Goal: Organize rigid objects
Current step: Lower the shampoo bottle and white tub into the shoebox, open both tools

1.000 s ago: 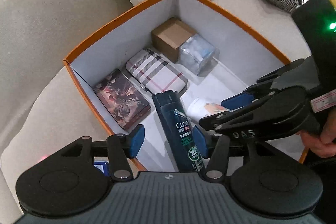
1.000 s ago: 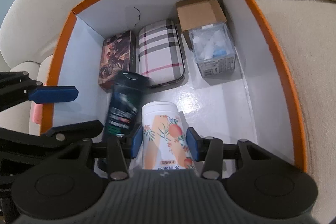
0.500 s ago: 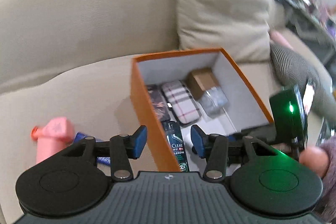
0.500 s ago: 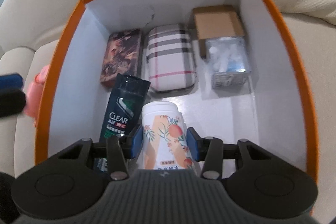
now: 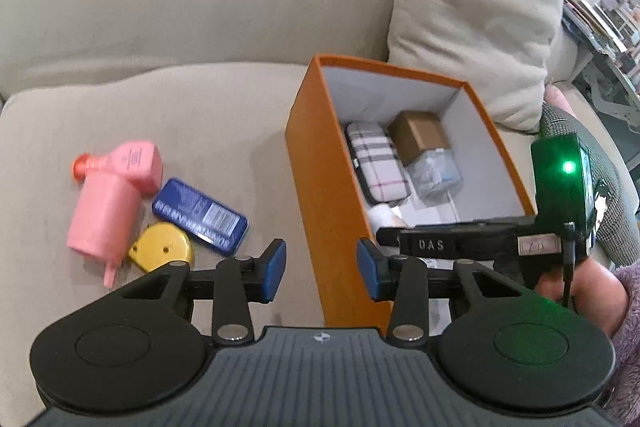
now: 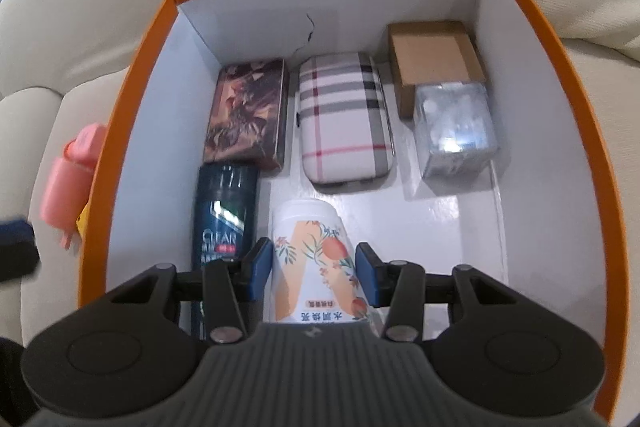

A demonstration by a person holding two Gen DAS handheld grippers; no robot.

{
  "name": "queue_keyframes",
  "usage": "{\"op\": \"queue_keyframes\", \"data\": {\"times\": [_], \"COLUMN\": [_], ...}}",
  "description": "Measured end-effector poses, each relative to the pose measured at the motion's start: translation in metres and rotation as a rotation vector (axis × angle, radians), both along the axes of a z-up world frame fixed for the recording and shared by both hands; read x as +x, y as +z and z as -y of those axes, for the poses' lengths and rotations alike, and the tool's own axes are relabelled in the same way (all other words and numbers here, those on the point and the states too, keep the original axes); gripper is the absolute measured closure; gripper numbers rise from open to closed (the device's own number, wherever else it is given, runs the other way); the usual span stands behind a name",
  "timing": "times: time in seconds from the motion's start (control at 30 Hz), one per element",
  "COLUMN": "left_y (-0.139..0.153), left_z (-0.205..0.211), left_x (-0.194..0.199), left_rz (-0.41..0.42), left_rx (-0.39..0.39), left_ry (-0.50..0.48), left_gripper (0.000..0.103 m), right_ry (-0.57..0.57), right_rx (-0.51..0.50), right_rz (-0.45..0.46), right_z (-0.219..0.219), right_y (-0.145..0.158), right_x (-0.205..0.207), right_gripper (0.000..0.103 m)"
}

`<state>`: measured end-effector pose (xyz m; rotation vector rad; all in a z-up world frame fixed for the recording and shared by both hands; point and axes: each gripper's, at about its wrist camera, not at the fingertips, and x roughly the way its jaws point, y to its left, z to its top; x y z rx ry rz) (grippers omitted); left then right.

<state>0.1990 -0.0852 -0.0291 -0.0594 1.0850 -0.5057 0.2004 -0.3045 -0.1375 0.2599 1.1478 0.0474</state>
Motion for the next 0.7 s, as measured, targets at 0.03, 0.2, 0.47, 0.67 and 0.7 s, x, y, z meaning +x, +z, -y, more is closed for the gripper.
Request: {"op": "queue_keyframes", "data": {"times": [0.03, 0.2, 0.47, 0.67, 0.7], "left_y": [-0.002, -0.011, -0.022, -0.026, -0.027], "left_z": [-0.001, -0.009, -0.019, -0.02, -0.02], "left_x": [-0.001, -0.002, -0.002, -0.007, -0.007], "left_rz": [-0.007, -0.038, -0.078, -0.093, -0.098], "left_rx": [-0.004, -0.01, -0.011, -0.025, -0.025], "left_ry": [0.007, 0.034, 0.059, 0.058, 0.059], "left_gripper": [0.055, 0.055, 0.055, 0.055, 0.055], "right_ry": [0.006, 0.003, 0.014, 0.18, 0.197], "right_rx": [-0.008, 0.024, 0.089, 0.01, 0.0], "right_rz": [-0.003, -0.039, -0.056, -0.112, -0.118], "right_z": [-0.003, -0.004, 0.011, 0.006, 0.005], "right_y": [-0.001, -0.01, -0.007, -0.002, -0.002], "right_x": [0.002, 0.003, -0.002, -0.008, -0.009], "right_gripper": [0.056, 0.055, 0.055, 0.055, 0.057]}}
